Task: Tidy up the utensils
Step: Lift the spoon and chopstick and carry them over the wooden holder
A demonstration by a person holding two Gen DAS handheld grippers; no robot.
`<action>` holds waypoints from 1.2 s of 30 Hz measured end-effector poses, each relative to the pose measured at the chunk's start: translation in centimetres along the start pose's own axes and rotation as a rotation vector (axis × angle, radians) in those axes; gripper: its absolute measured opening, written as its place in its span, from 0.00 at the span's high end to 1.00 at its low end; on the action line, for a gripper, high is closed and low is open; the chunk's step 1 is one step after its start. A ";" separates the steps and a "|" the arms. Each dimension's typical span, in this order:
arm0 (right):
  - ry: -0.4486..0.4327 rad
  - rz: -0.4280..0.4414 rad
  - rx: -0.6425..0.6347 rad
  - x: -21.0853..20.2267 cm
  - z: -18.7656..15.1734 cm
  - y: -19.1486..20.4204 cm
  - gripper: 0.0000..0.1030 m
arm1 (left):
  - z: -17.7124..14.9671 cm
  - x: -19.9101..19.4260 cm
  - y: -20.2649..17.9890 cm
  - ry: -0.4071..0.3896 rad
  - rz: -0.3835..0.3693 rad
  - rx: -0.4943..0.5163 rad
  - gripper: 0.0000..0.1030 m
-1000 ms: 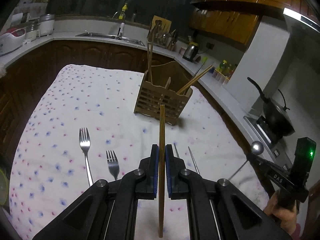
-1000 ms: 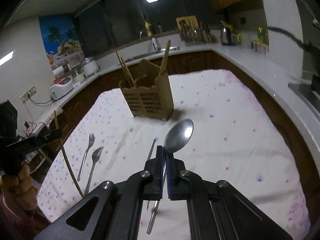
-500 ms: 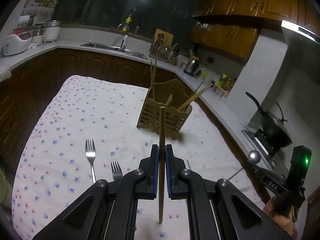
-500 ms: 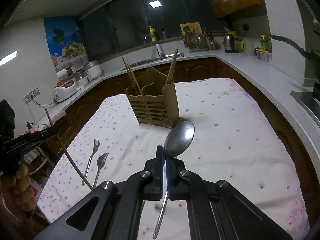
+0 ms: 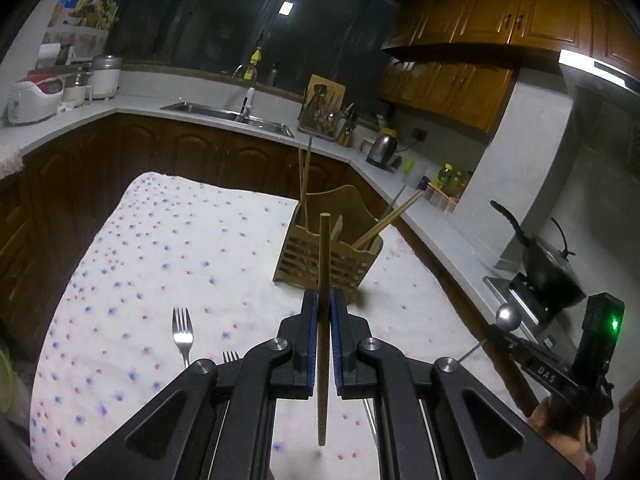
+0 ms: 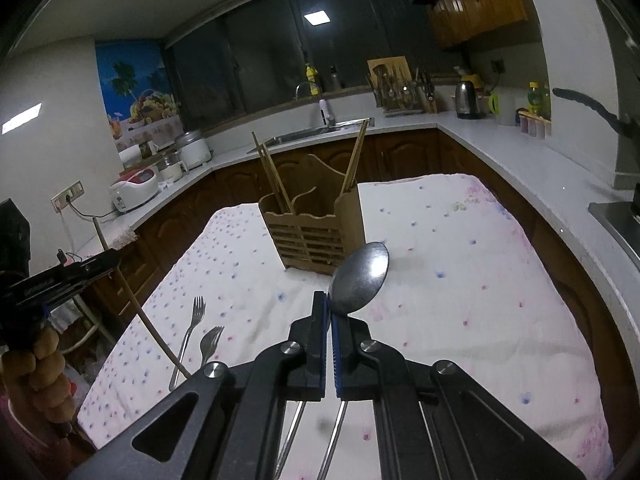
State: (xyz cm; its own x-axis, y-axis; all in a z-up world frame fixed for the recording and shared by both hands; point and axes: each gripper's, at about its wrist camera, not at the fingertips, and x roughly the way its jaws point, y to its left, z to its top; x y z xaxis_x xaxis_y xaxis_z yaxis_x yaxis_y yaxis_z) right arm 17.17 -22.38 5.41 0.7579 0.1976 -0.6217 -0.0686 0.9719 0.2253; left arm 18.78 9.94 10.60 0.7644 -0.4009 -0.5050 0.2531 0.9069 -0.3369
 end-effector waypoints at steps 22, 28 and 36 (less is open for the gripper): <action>-0.121 -0.016 -0.031 2.3 7.2 -0.7 0.98 | 6.4 2.8 2.1 -0.180 -0.026 0.010 0.96; -0.172 -0.019 -0.056 3.4 10.1 -0.4 0.98 | 8.7 4.6 2.8 -0.249 -0.026 -0.003 0.96; -0.212 -0.032 -0.095 5.9 13.7 0.1 0.98 | 10.8 8.9 2.7 -0.302 -0.029 0.000 0.96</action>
State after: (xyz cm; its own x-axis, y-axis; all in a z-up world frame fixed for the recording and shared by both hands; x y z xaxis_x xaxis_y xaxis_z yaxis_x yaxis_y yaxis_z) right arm 30.55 -22.84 12.04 0.8795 0.1450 -0.4533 -0.0956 0.9869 0.1301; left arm 32.66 10.16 13.75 0.8988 -0.3695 -0.2358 0.2772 0.8959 -0.3473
